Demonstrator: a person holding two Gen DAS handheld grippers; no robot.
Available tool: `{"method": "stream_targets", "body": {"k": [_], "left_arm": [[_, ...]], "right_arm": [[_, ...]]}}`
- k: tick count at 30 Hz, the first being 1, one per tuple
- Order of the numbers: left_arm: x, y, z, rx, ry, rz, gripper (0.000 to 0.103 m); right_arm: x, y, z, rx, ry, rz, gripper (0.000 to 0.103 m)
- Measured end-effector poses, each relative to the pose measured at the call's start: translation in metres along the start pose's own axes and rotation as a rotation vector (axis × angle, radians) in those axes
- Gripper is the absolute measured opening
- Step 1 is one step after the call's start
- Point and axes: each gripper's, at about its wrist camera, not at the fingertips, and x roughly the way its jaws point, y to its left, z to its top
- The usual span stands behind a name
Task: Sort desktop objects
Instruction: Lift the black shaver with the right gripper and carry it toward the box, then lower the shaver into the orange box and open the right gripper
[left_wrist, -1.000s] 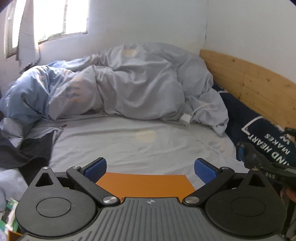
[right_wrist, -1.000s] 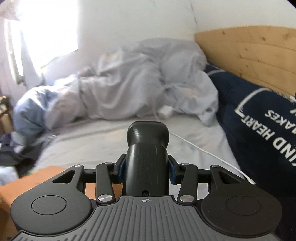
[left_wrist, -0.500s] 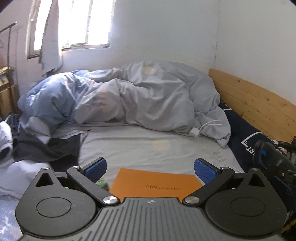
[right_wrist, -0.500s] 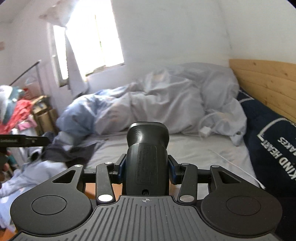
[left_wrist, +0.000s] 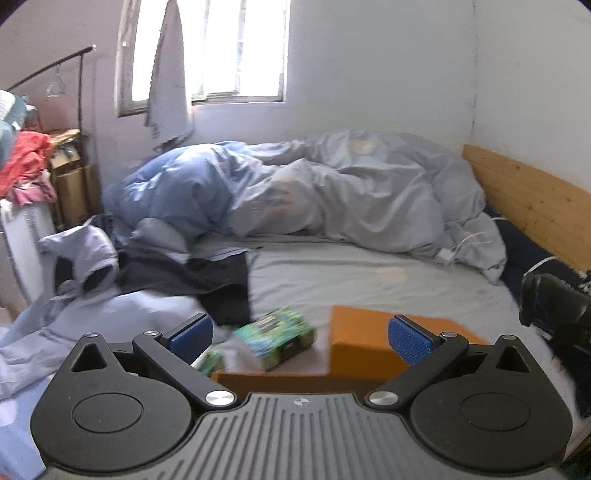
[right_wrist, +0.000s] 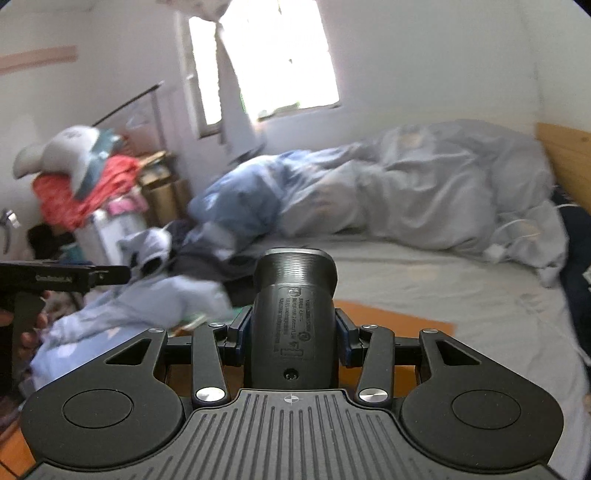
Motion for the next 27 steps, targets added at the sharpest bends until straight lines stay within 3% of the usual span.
{"method": "stream_targets", "body": {"k": [12,23,27], "left_arm": [[-0.019,0.053,-0.065,-0.064,0.004,0.118,0.103],[-0.019,0.085,-0.112,-0.144,0.042,0.120,0.103],[-0.017,0.084,-0.122,-0.154,0.046,0.098,0.103]], "right_arm": [[0.068,0.045,-0.041,-0.072,0.173,0.041,0.048],[0.129,0.086,-0.079,-0.138,0.332,0.079,0.047],[0.118,0.124,-0.117,-0.136,0.375,0.062,0.048]]}}
